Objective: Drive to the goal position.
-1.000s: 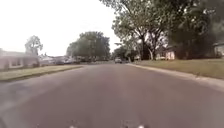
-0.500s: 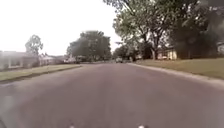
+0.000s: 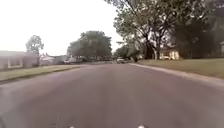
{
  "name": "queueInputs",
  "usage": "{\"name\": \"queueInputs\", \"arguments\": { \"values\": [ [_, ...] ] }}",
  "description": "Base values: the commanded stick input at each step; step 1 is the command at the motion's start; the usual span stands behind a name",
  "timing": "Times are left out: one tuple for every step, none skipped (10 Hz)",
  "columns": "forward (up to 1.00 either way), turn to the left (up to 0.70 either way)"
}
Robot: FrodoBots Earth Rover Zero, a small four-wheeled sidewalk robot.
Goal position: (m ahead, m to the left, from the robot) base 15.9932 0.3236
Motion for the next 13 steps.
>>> {"name": "queueInputs", "arguments": {
  "values": [
    [1.0, 0.0],
    [1.0, 0.0],
    [1.0, 0.0],
    [1.0, 0.0],
    [1.0, 0.0],
    [1.0, 0.0],
    [1.0, 0.0],
    [1.0, 0.0],
    [1.0, 0.0],
    [1.0, 0.0],
    [1.0, -0.06],
    [1.0, -0.12],
    [1.0, -0.18]
  ]
}}
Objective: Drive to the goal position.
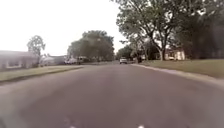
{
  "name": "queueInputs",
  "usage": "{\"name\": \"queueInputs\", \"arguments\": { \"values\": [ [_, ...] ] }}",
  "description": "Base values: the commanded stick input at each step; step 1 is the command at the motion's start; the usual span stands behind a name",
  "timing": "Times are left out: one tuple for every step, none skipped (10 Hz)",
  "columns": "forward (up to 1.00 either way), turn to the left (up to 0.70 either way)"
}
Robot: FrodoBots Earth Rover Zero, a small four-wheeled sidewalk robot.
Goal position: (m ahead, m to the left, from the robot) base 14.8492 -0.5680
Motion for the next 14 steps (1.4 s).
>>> {"name": "queueInputs", "arguments": {
  "values": [
    [1.0, -0.24],
    [1.0, -0.31],
    [1.0, -0.37],
    [1.0, -0.29],
    [1.0, -0.14],
    [1.0, -0.08],
    [1.0, -0.05],
    [1.0, -0.01],
    [1.0, 0.0],
    [1.0, 0.0],
    [1.0, 0.0],
    [1.0, 0.0],
    [1.0, 0.0],
    [1.0, 0.0]
  ]
}}
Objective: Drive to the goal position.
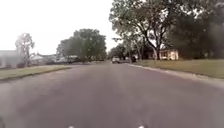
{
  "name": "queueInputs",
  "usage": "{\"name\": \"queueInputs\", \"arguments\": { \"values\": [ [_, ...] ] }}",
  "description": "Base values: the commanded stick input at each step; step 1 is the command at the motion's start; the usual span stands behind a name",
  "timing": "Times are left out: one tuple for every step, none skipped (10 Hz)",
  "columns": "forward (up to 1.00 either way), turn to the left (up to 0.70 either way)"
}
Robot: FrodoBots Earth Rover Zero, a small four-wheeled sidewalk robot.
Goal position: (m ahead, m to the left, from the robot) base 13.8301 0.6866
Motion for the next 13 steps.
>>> {"name": "queueInputs", "arguments": {
  "values": [
    [1.0, 0.0],
    [1.0, 0.0],
    [1.0, 0.0],
    [1.0, 0.0],
    [1.0, 0.0],
    [1.0, 0.0],
    [1.0, 0.0],
    [1.0, 0.0],
    [1.0, 0.0],
    [1.0, 0.0],
    [1.0, 0.0],
    [1.0, 0.0],
    [1.0, 0.0]
  ]
}}
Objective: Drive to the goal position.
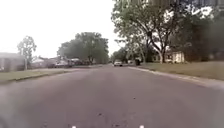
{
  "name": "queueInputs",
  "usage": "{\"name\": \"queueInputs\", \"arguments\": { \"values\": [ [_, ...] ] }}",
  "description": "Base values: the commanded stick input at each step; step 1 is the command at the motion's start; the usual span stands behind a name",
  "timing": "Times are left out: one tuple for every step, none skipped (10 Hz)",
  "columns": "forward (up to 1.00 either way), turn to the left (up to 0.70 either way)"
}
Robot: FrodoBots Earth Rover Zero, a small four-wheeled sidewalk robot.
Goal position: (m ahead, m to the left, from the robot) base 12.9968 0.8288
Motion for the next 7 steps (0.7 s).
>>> {"name": "queueInputs", "arguments": {
  "values": [
    [1.0, -0.03],
    [1.0, -0.08],
    [1.0, -0.13],
    [1.0, -0.18],
    [1.0, -0.22],
    [1.0, -0.27],
    [1.0, -0.32]
  ]
}}
